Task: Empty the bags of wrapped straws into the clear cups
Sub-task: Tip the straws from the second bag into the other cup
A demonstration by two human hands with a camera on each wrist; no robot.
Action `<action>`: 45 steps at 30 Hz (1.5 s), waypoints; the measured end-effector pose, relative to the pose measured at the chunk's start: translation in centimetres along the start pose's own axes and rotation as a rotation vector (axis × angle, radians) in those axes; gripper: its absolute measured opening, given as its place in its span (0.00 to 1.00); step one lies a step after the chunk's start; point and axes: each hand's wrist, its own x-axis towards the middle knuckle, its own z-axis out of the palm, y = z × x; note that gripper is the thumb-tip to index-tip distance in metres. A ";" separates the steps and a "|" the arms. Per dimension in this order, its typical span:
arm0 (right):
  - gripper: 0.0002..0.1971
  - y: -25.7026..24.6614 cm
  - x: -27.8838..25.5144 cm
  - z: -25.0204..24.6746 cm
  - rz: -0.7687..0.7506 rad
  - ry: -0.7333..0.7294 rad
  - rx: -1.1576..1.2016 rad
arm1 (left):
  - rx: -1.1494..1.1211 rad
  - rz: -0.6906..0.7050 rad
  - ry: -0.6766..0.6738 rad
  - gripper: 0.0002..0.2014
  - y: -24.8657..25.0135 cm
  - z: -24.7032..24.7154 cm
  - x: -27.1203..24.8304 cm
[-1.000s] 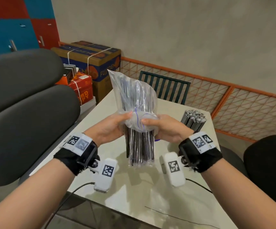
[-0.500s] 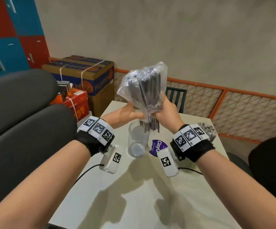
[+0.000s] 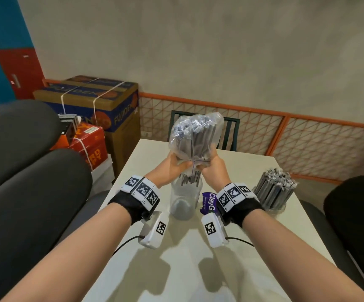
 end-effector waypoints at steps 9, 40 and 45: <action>0.35 2.8 0.0 0.9 0.113 -0.091 -0.022 | -0.071 -0.072 -0.016 0.26 -3.3 0.5 0.5; 0.44 0.0 1.2 -3.2 0.044 -0.245 0.030 | 0.173 -0.139 0.104 0.34 3.3 -1.3 1.3; 0.47 -0.7 1.5 -3.8 0.001 -0.128 0.100 | 0.157 -0.133 0.162 0.33 3.1 -1.6 1.2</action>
